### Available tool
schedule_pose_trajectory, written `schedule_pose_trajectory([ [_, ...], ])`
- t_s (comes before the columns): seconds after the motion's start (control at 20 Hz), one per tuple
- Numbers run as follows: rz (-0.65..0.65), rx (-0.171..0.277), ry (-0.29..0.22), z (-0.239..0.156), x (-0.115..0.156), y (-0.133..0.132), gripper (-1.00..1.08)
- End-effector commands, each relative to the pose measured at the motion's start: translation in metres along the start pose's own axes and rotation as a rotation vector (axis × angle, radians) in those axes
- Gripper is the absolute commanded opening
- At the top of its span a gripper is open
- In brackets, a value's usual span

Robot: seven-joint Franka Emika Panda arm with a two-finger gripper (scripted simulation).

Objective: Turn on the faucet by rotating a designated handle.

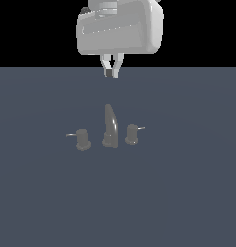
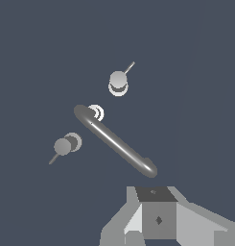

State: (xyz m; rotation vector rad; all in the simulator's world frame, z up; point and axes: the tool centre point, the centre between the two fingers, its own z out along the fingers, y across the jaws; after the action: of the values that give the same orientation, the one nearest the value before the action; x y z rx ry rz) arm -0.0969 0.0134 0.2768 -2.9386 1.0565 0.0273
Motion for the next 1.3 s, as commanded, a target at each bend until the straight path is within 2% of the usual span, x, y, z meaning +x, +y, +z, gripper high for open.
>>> schedule_pose_trajectory([
  [0.0, 0.054, 0.001, 0.002, 0.017, 0.012, -0.007, -1.0],
  [0.65, 0.326, -0.001, 0.013, 0.101, 0.083, -0.03, -1.0],
  [1.25, 0.576, -0.004, 0.024, 0.175, 0.154, -0.032, -1.0],
])
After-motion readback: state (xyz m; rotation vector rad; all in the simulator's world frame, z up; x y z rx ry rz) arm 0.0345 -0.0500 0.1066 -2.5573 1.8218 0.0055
